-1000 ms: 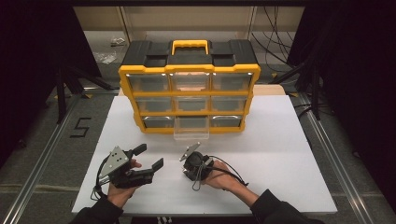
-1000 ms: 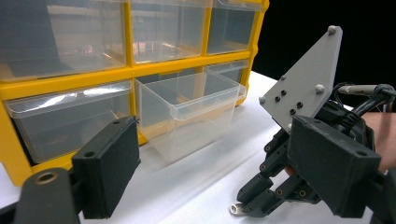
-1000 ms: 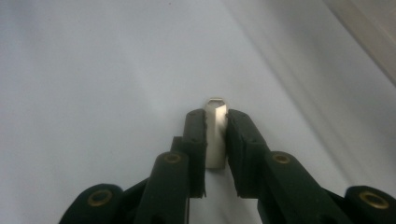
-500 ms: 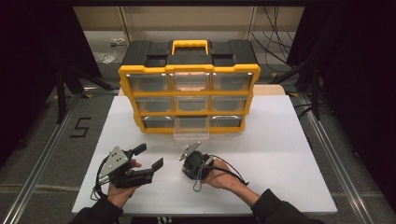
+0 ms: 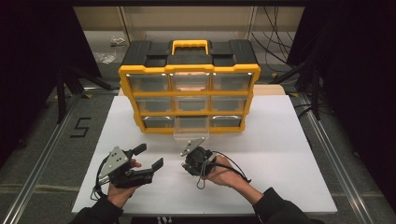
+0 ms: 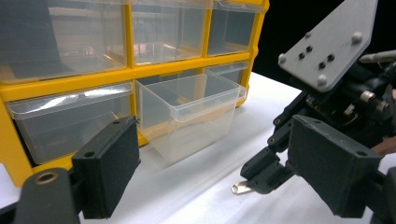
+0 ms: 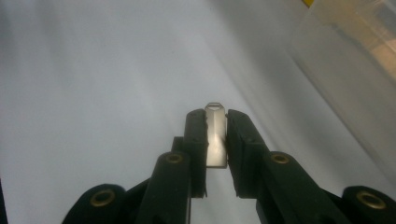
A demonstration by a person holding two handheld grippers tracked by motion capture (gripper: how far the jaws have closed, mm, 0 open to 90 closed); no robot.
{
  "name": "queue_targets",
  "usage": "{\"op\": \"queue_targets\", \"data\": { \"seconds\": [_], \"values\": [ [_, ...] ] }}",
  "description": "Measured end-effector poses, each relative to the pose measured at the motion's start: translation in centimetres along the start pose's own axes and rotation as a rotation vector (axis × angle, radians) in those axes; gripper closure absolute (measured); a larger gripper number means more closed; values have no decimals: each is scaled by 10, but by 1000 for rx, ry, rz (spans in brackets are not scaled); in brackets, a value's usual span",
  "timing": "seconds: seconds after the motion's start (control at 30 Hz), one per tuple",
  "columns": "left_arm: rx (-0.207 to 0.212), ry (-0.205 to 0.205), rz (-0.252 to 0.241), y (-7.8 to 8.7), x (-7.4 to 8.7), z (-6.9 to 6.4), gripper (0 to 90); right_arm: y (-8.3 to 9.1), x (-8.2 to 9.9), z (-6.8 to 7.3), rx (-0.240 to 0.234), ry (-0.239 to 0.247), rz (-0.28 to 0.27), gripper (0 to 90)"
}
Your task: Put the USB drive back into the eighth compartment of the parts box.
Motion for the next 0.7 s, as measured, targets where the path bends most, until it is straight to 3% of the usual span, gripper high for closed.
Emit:
{"op": "queue_targets", "data": {
  "seconds": [0.7],
  "values": [
    [2, 3, -2, 0, 0, 0, 161, 23, -12, -11, -2, -13, -78, 793]
  ]
}}
Point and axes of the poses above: each handheld gripper's, and its own axes: y roughly backward along the jaws, x roughly out of its underside, z roughly to its left, the point moved 5 cm from there along -y, roughly forward along the jaws, and after that the axes turned 5 degrees about x, right-handed, at the moved point
